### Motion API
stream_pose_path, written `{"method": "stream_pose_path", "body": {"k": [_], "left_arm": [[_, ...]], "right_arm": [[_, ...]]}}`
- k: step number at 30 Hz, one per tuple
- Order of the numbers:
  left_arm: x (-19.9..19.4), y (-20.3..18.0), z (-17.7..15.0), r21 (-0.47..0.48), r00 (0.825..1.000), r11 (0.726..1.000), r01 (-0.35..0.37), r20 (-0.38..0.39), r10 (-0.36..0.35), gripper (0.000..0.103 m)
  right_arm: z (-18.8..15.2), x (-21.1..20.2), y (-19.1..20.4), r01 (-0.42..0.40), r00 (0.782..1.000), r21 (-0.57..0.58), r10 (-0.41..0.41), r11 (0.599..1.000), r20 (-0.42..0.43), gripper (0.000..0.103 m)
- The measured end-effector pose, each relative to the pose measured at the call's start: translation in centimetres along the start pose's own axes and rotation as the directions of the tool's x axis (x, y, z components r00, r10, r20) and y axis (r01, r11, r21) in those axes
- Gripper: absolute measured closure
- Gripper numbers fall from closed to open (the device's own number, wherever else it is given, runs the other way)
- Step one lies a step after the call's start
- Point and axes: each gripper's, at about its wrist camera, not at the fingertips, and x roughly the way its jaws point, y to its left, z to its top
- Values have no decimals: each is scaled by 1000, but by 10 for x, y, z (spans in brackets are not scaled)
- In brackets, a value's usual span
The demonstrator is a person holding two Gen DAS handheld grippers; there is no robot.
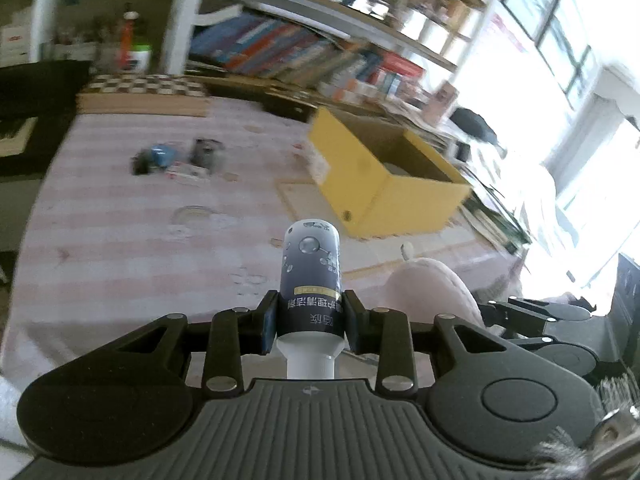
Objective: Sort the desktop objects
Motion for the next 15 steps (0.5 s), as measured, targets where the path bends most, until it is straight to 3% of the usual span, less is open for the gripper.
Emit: {"method": "stream_pose_path", "body": {"k": [15], "left_arm": [[35,-57,-1,131,982,976,175,-97,-163,72]], "right_arm": [[-27,-33,-40,149,989,140,-150,979,-1,40]]}}
